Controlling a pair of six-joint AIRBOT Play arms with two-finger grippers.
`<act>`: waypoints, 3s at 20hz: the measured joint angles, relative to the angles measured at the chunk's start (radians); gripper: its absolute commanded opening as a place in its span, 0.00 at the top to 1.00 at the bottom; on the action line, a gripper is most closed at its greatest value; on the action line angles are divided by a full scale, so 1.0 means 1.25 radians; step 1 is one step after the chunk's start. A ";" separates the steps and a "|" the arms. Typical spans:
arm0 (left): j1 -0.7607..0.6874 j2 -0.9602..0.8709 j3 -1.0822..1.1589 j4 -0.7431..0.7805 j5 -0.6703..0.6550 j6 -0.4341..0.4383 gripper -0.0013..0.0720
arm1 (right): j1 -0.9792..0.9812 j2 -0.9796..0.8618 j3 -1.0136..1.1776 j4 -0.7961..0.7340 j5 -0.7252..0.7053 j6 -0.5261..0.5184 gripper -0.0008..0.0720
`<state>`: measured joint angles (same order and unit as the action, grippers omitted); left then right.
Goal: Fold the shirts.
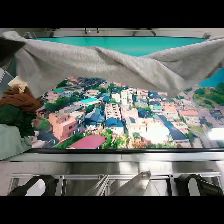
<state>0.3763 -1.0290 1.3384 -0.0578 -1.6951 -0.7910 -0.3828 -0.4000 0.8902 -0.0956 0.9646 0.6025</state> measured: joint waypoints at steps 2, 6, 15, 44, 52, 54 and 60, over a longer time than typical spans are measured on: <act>0.001 0.068 -0.001 0.046 0.017 -0.003 0.96 | -0.008 0.027 0.001 -0.020 -0.006 -0.007 0.96; -0.071 0.093 -0.034 0.243 0.087 -0.072 0.96 | -0.010 -0.078 -0.019 -0.113 0.067 0.100 0.96; -0.196 -0.276 -0.240 0.409 0.275 -0.078 0.52 | 0.067 -0.592 -0.082 -0.222 0.136 0.190 0.42; -0.144 -0.502 -0.218 0.464 0.245 -0.122 0.03 | 0.030 -0.877 -0.202 -0.370 0.080 0.249 0.50; -0.156 -0.502 -0.248 0.572 0.235 -0.159 0.03 | 0.039 -0.883 -0.198 -0.356 0.076 0.232 0.49; -0.180 -0.502 -0.284 0.607 0.257 -0.178 0.03 | 0.039 -0.883 -0.197 -0.356 0.078 0.229 0.49; -0.302 -0.504 -0.327 0.620 0.350 -0.217 0.18 | 0.039 -0.884 -0.197 -0.354 0.085 0.223 0.49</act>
<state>-0.0017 -1.6585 0.9295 0.7170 -1.2572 -1.0618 -0.3336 -1.5051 0.6441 -0.5377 1.0714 0.8810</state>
